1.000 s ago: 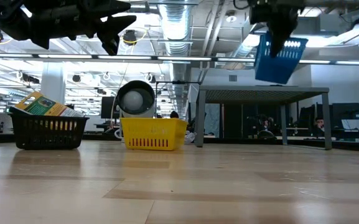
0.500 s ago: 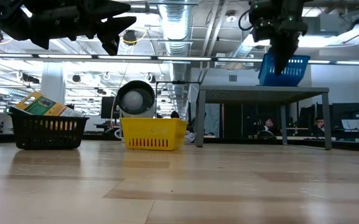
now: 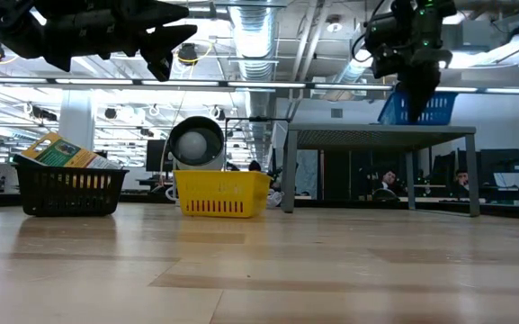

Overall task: Pick & Place Office Desk Supplies
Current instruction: Put the blue basket filled with elastic key rings on the shelf, then adjust the yellow basket filled with rubber bands

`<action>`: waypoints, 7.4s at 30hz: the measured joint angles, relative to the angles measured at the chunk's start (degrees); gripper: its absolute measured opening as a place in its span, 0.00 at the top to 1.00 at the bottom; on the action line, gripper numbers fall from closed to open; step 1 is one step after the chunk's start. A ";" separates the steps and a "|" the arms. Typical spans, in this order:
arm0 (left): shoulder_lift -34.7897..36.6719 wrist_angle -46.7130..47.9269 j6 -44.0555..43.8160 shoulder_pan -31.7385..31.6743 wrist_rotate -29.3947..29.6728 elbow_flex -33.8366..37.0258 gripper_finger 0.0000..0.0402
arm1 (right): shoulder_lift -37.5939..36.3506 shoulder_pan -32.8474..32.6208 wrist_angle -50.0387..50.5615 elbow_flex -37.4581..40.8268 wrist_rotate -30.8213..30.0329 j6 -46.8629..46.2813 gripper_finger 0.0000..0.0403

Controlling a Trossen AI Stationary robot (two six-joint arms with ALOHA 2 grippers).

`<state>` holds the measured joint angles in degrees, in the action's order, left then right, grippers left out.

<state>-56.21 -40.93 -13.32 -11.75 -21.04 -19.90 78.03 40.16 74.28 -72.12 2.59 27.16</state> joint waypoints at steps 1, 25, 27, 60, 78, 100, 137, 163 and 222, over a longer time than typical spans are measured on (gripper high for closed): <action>0.00 0.00 0.00 0.00 0.01 0.00 0.70 | -0.03 0.00 0.04 0.13 0.00 0.02 1.00; 0.00 -0.02 0.00 0.00 -0.01 0.00 0.70 | 0.00 -1.21 1.64 0.22 2.12 -2.47 0.94; 0.00 -0.02 0.00 0.00 -0.01 0.00 0.70 | 0.03 -1.20 1.55 0.24 2.52 -3.08 0.92; 0.00 -0.04 -0.02 -0.02 -0.01 0.00 0.70 | 0.06 -1.14 2.14 0.24 2.03 -6.50 0.52; 0.00 -0.04 -0.04 -0.02 -0.01 0.00 0.70 | 0.01 0.10 1.76 0.20 1.88 -8.76 0.45; 0.02 -0.02 -0.04 -0.02 -0.01 0.00 0.70 | -0.05 -1.10 8.86 -10.55 2.12 -11.01 0.42; -0.78 48.62 5.44 6.32 -1.27 -20.06 0.70 | -24.71 -38.13 -45.60 1.51 0.42 -38.78 0.56; -29.01 67.85 22.21 12.20 21.32 -32.79 0.70 | -38.34 -44.70 -59.79 24.19 0.52 -41.54 0.57; -43.41 58.78 24.80 13.49 26.17 -35.67 0.40 | -34.43 -48.83 -59.36 24.21 0.98 -40.73 0.57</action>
<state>-99.61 17.85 11.48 1.74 5.13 -55.57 43.60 -8.67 14.92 -47.91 3.57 -13.57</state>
